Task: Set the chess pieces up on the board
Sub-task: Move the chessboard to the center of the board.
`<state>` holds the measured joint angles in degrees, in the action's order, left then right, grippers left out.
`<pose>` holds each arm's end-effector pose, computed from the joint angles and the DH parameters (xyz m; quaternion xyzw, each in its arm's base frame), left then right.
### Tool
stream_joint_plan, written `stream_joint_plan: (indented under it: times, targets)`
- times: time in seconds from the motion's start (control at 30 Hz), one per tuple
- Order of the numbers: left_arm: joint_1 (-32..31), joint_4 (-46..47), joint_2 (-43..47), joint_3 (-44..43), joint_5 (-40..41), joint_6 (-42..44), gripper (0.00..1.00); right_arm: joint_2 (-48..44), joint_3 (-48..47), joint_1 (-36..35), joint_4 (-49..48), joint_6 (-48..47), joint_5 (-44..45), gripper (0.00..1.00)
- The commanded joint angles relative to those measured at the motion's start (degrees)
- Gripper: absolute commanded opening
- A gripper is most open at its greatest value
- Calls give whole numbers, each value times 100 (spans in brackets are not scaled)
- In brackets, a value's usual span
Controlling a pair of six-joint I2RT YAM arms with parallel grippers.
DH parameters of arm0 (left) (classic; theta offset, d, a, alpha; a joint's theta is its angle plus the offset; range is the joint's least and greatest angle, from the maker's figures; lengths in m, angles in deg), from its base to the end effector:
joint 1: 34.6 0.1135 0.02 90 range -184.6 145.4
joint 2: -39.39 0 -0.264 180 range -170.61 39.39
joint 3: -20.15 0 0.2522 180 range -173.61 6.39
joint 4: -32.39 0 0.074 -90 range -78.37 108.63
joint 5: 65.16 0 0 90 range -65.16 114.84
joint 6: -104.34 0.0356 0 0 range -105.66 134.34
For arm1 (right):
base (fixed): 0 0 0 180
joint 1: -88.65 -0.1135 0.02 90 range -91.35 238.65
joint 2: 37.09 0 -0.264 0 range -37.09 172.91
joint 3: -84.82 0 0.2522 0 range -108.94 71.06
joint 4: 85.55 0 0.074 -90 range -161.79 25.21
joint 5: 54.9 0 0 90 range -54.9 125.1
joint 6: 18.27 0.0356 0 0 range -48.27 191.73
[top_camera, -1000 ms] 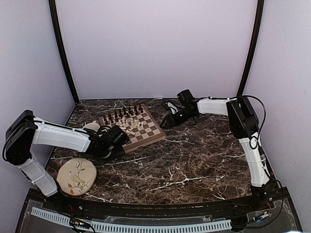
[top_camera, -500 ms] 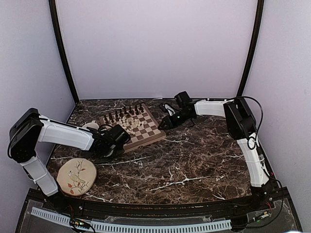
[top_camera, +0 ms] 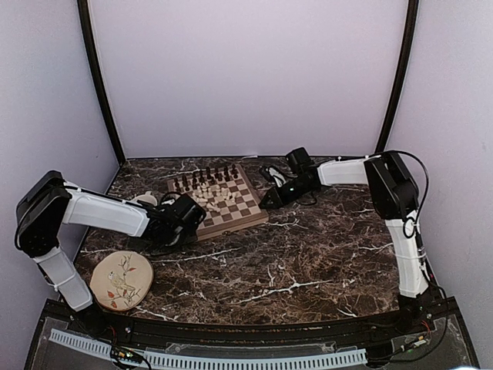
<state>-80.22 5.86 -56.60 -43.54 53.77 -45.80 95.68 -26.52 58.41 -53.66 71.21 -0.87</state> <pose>0.2327 -0.2132 0.1513 -0.1844 0.9167 -0.0622 0.3488 0.4175 0.2676 0.1327 -0.3331 0.8447 0.3600 0.2141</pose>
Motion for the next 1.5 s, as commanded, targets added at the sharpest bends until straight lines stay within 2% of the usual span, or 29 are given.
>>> stream_joint_plan:
  times: [0.0,0.2,0.33,0.63,0.8,0.9,1.07,1.3,1.47]
  targets:
    - [-175,1257,-159,163,-1594,885,27,-171,562,-201,779,-220,-305,21]
    - [-284,1438,-77,103,-2362,1578,25,-688,1208,-267,833,-275,-377,19]
    - [-356,1486,114,270,-2780,1752,24,-1057,1629,-342,924,-258,-476,18]
    - [-578,1403,790,764,-3044,1990,23,-1924,2403,-745,1172,-362,-421,18]
    - [-706,968,1181,911,-2550,1756,25,-2098,2653,-892,1347,-378,-376,20]
    - [-702,293,1512,824,-2063,1600,29,-2345,2636,-819,1696,-633,128,28]
    - [-642,-433,1899,468,-1518,1893,42,-2938,2678,-327,1480,-627,275,37]
    - [91,-220,1506,432,-1580,1769,48,-2175,1787,108,1273,-405,179,39]
    - [250,6,1130,357,-1684,1611,40,-1330,999,247,1062,-307,252,37]
